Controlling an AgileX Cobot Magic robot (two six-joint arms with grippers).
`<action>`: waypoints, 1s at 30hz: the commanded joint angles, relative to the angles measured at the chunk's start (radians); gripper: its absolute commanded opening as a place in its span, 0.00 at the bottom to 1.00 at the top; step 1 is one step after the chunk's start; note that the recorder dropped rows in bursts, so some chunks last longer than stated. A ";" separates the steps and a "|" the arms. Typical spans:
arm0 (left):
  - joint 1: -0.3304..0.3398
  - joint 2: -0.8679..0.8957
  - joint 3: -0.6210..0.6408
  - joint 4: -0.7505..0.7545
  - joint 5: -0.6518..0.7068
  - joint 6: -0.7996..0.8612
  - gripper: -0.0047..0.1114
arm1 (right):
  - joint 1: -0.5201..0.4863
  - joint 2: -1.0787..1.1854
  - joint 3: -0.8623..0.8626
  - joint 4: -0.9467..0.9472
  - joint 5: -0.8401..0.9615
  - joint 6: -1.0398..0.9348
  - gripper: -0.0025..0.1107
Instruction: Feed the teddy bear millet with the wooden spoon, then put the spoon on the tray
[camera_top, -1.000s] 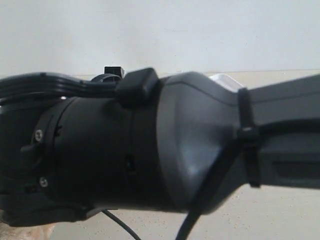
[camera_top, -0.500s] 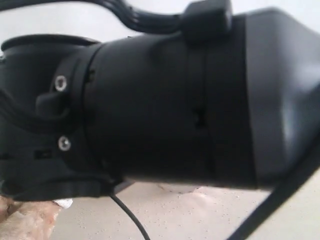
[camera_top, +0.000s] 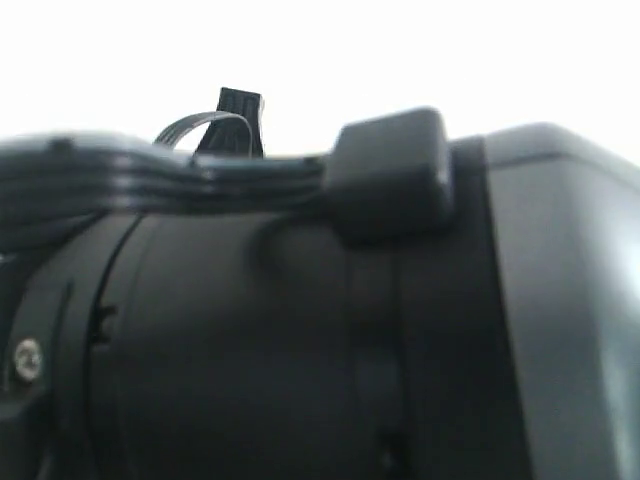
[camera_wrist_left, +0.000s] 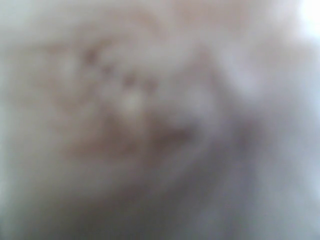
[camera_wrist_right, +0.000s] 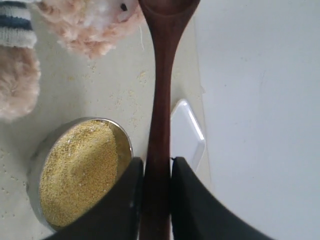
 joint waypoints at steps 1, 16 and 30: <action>0.002 -0.001 -0.001 -0.018 0.022 0.008 0.08 | 0.015 -0.013 0.006 -0.020 0.014 0.024 0.02; 0.002 -0.001 -0.001 -0.018 0.022 0.008 0.08 | -0.247 -0.261 0.081 0.675 -0.131 -0.056 0.02; 0.002 -0.001 -0.001 -0.018 0.022 0.007 0.08 | -0.528 -0.489 0.517 1.178 -0.496 -0.343 0.02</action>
